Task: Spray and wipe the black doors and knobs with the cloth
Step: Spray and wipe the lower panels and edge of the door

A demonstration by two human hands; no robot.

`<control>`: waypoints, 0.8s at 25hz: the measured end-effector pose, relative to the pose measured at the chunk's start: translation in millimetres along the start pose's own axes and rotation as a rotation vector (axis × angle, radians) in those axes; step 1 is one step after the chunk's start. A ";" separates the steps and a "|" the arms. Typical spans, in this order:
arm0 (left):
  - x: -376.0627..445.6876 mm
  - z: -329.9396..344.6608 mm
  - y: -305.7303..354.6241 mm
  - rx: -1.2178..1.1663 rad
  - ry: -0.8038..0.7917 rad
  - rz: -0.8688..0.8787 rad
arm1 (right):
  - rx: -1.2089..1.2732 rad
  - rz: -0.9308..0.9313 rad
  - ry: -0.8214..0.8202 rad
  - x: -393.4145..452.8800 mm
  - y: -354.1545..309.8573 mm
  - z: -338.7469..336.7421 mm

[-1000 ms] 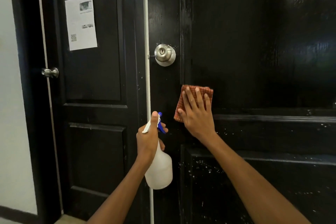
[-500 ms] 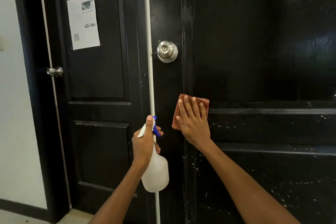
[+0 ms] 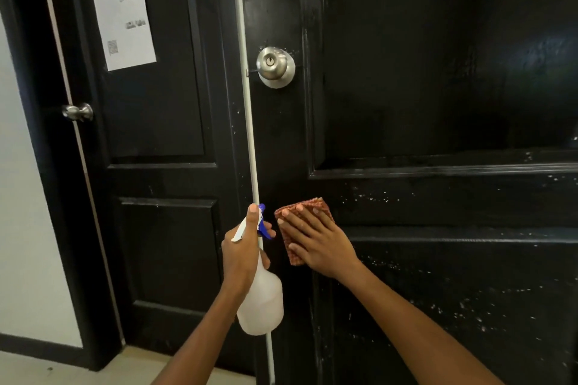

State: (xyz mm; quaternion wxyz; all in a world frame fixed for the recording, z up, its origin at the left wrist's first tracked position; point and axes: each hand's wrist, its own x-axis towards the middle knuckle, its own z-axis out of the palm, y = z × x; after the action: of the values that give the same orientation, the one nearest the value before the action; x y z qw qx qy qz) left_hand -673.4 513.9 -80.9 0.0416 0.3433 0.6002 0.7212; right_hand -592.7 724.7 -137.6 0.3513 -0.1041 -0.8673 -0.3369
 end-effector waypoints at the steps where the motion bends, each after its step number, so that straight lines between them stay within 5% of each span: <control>1: -1.8 7.8 1.0 0.001 -0.014 0.000 | -0.016 0.062 0.021 -2.3 15.9 -10.4; 8: -7.9 53.4 11.9 -0.037 -0.099 0.013 | 0.012 0.524 0.129 -51.7 115.7 -49.9; 14: -10.2 41.0 8.7 -0.027 -0.099 0.015 | 0.274 1.278 0.333 -43.3 111.7 -60.9; 16: -9.3 34.0 8.7 -0.030 -0.085 0.014 | 0.300 1.247 0.340 -9.8 83.4 -61.5; 20: -9.1 27.2 14.4 -0.033 -0.069 0.036 | 0.183 0.688 0.204 39.8 9.8 -40.4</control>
State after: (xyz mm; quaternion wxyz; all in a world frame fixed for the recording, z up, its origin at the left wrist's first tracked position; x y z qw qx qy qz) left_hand -646.6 528.4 -71.0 0.0552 0.3779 0.5802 0.7193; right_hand -595.9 703.3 -84.3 0.5364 -0.3237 -0.7687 -0.1288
